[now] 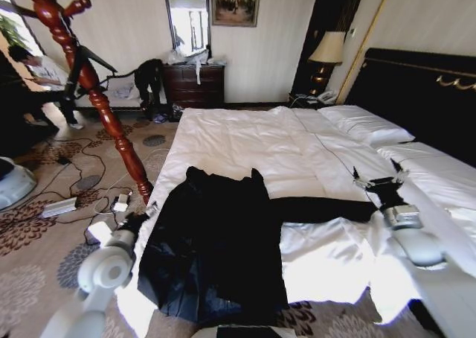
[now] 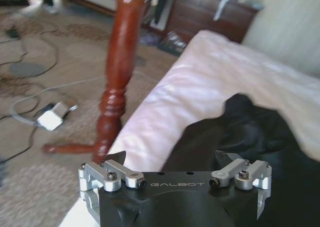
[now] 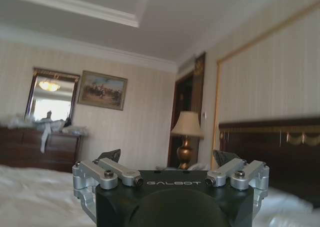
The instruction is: Pick up the clothes from the bed and hang them on the clothes hanger.
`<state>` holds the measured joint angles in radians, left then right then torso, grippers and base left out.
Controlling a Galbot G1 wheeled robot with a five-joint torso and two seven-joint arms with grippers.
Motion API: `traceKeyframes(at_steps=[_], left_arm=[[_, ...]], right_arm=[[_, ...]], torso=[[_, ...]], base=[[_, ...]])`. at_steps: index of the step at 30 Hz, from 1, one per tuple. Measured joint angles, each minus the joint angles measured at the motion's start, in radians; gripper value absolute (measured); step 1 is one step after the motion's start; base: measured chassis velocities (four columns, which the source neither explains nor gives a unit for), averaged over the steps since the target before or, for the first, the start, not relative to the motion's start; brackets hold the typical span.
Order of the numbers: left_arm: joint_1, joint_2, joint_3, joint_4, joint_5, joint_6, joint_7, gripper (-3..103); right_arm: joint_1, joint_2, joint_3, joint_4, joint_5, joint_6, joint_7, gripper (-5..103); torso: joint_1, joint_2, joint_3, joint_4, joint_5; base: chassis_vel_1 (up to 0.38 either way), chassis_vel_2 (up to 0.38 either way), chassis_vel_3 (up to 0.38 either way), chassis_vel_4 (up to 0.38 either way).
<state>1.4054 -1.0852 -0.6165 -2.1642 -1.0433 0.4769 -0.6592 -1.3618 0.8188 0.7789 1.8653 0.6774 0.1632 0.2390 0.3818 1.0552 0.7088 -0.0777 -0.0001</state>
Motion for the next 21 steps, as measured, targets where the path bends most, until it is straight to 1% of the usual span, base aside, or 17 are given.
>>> traceKeyframes(at_steps=[1, 2, 3, 4, 5, 7, 8, 10, 11, 13, 14, 16, 17, 18, 19, 21], left_arm=[[0.0, -0.018, -0.005, 0.03, 0.008, 0.0, 0.0, 100], [0.001, -0.027, -0.009, 0.039, 0.009, 0.0, 0.0, 100], [0.011, -0.05, -0.016, 0.05, 0.009, 0.0, -0.001, 100], [0.011, -0.05, -0.016, 0.05, 0.009, 0.0, -0.001, 100], [0.023, -0.07, -0.02, 0.05, 0.01, -0.001, -0.004, 100], [0.052, -0.116, -0.029, 0.036, 0.014, -0.006, -0.017, 100], [0.052, -0.116, -0.029, 0.036, 0.014, -0.006, -0.017, 100], [0.11, -0.181, -0.061, -0.016, 0.013, -0.011, -0.04, 100], [0.139, -0.201, -0.075, -0.041, 0.012, -0.014, -0.044, 100], [0.156, -0.211, -0.084, -0.055, 0.012, -0.016, -0.047, 100], [0.199, -0.227, -0.103, -0.081, 0.01, -0.018, -0.056, 100], [0.247, -0.232, -0.114, -0.09, 0.014, -0.027, -0.044, 100], [0.258, -0.23, -0.109, -0.075, 0.034, -0.045, -0.018, 100], [0.258, -0.23, -0.109, -0.075, 0.034, -0.045, -0.018, 100], [0.258, -0.231, -0.098, -0.061, 0.046, -0.063, 0.004, 100], [0.24, -0.244, -0.067, -0.045, 0.039, -0.08, 0.027, 100]], right_arm=[[0.002, 0.027, -0.014, 0.02, 0.055, -0.009, 0.01, 100], [0.0, 0.036, -0.018, 0.025, 0.063, -0.012, 0.011, 100], [-0.007, 0.056, -0.023, 0.034, 0.06, -0.016, 0.011, 100], [-0.007, 0.056, -0.023, 0.034, 0.06, -0.016, 0.011, 100], [-0.014, 0.067, -0.024, 0.037, 0.048, -0.018, 0.01, 100], [-0.026, 0.08, -0.02, 0.045, 0.042, -0.018, 0.006, 100], [-0.026, 0.08, -0.02, 0.045, 0.042, -0.018, 0.006, 100], [-0.035, 0.09, -0.007, 0.058, 0.064, -0.02, 0.007, 100], [-0.037, 0.093, -0.001, 0.063, 0.072, -0.021, 0.01, 100], [-0.038, 0.095, 0.002, 0.064, 0.076, -0.021, 0.011, 100], [-0.041, 0.098, 0.008, 0.069, 0.088, -0.022, 0.014, 100], [-0.046, 0.102, 0.012, 0.072, 0.097, -0.023, 0.016, 100], [-0.047, 0.105, 0.014, 0.072, 0.101, -0.023, 0.016, 100], [-0.047, 0.105, 0.014, 0.072, 0.101, -0.023, 0.016, 100], [-0.046, 0.108, 0.014, 0.072, 0.103, -0.023, 0.017, 100], [-0.043, 0.112, 0.01, 0.07, 0.11, -0.026, 0.021, 100]], torso=[[0.0, 0.0, 0.0, 0.0005, -0.0003], [0.0, 0.0, 0.0, 0.0003, -0.0004], [0.0, 0.0, 0.0, -0.0002, -0.0002], [0.0, 0.0, 0.0, -0.0002, -0.0002], [0.0, 0.0, 0.0, -0.0006, 0.0003], [0.0, 0.0, 0.0, -0.0006, 0.0], [0.0, 0.0, 0.0, -0.0006, 0.0], [0.0, 0.0, 0.0, -0.0002, -0.0001], [0.0, 0.0, 0.0, -0.0001, -0.0002], [0.0, 0.0, 0.0, 0.0, -0.0001], [0.0, 0.0, 0.0, -0.0002, 0.0003], [0.0, 0.0, 0.0, 0.0002, 0.0003], [0.0, 0.0, 0.0, 0.0002, 0.0002], [0.0, 0.0, 0.0, 0.0002, 0.0002], [0.0, 0.0, 0.0, -0.0001, 0.0002], [0.0, 0.0, 0.0, -0.0004, -0.0003]], base=[[0.0, 0.0, 0.0, 0.0], [0.0, 0.0, 0.0, 0.0], [0.0, 0.0, 0.0, 0.0], [0.0, 0.0, 0.0, 0.0], [0.0, 0.0, 0.0, 0.0], [0.0, 0.0, 0.0, 0.0], [0.0, 0.0, 0.0, 0.0], [0.0, 0.0, 0.0, 0.0], [0.0, 0.0, 0.0, 0.0], [0.0, 0.0, 0.0, 0.0], [0.0, 0.0, 0.0, 0.0], [0.0, 0.0, 0.0, 0.0], [0.0, 0.0, 0.0, 0.0], [0.0, 0.0, 0.0, 0.0], [0.0, 0.0, 0.0, 0.0], [0.0, 0.0, 0.0, 0.0]])
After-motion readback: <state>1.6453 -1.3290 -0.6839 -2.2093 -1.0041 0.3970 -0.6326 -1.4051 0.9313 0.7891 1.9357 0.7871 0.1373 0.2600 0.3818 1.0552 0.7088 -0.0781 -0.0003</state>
